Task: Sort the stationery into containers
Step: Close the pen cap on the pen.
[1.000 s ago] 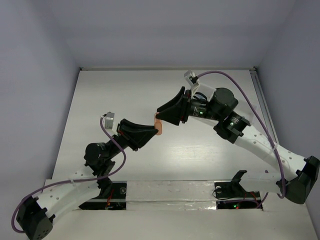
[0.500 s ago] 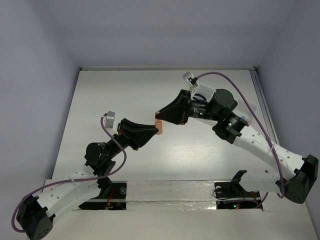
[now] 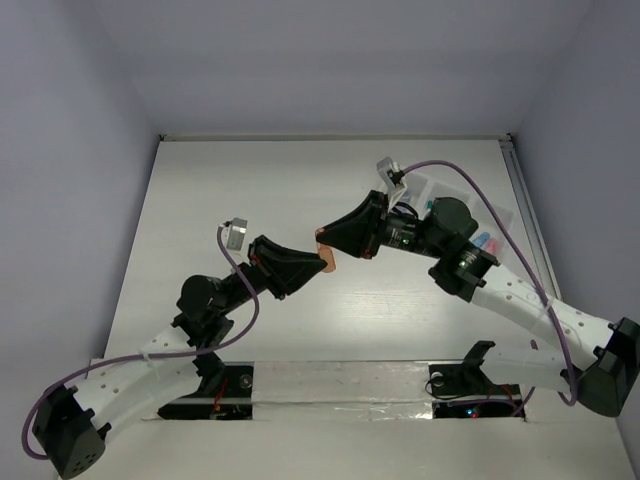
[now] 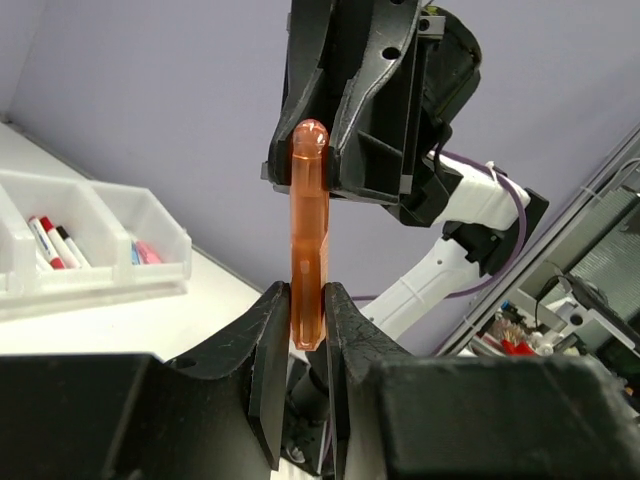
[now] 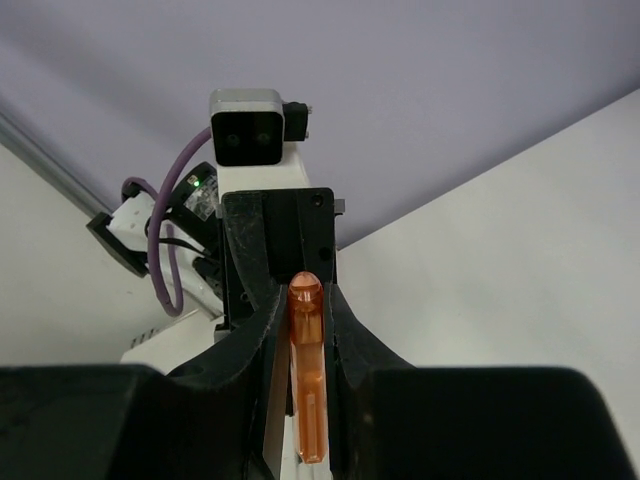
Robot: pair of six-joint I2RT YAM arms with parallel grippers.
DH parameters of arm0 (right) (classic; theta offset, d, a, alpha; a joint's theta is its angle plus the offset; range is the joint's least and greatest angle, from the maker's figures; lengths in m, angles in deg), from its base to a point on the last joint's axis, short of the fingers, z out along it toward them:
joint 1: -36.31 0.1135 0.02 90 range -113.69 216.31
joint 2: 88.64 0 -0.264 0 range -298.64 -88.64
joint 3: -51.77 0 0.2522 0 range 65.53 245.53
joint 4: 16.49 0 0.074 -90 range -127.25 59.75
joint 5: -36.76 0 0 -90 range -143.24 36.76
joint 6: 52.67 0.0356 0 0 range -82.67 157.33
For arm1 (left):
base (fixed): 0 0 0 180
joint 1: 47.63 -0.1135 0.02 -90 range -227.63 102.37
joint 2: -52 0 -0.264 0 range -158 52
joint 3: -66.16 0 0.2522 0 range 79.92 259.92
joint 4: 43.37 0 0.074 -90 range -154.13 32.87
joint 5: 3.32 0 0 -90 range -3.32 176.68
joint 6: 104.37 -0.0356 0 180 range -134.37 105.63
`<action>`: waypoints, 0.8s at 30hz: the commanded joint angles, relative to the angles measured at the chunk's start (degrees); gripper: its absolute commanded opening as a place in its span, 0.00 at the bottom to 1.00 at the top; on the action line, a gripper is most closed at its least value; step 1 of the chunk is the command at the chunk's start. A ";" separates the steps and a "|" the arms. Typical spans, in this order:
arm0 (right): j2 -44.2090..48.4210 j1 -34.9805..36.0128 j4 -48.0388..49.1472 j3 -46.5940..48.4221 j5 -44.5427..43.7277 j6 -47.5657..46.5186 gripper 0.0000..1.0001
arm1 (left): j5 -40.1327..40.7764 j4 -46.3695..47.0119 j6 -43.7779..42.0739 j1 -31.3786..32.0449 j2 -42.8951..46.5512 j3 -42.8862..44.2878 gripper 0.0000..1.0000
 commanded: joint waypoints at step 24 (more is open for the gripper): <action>4.95 4.72 -15.74 -11.05 -0.28 -4.48 0.00 | 12.81 0.93 -5.36 -0.53 4.33 9.92 0.00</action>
